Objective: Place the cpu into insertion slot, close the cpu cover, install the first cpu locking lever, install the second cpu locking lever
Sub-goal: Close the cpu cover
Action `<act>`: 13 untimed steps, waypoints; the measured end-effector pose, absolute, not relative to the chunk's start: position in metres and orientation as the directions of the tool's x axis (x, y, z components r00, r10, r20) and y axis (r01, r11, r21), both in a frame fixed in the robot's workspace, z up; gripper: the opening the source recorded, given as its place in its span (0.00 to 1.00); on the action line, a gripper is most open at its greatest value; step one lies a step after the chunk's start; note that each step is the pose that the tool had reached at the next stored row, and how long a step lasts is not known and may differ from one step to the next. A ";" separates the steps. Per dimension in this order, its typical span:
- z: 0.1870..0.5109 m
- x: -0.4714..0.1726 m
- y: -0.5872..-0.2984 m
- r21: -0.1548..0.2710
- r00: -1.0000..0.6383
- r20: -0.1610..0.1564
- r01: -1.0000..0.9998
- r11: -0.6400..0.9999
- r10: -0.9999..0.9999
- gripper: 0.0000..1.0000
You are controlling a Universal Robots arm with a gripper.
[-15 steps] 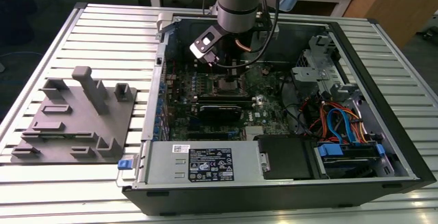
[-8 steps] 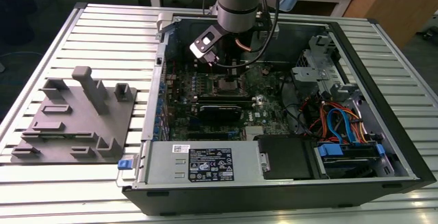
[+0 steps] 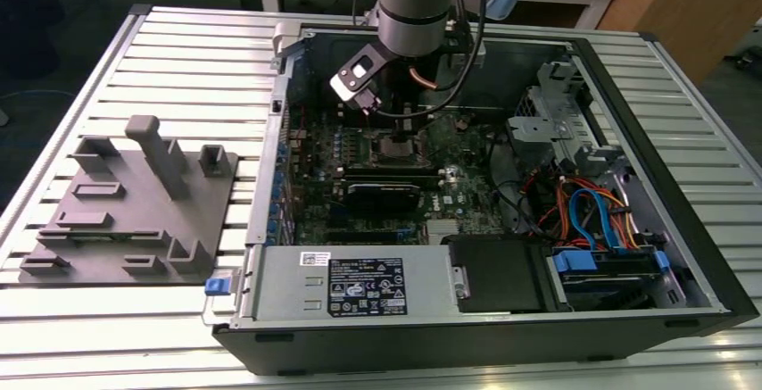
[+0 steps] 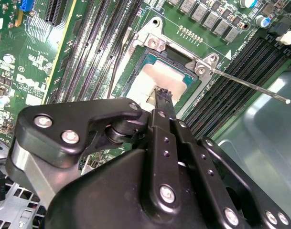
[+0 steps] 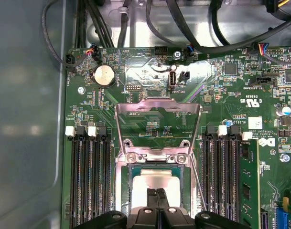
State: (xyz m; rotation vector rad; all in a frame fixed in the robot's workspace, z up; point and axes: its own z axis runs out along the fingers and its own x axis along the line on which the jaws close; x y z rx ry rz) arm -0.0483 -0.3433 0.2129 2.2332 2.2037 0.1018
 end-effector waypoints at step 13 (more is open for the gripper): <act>0.214 -0.048 -0.343 0.048 0.012 0.001 0.999 -0.012 1.000 0.11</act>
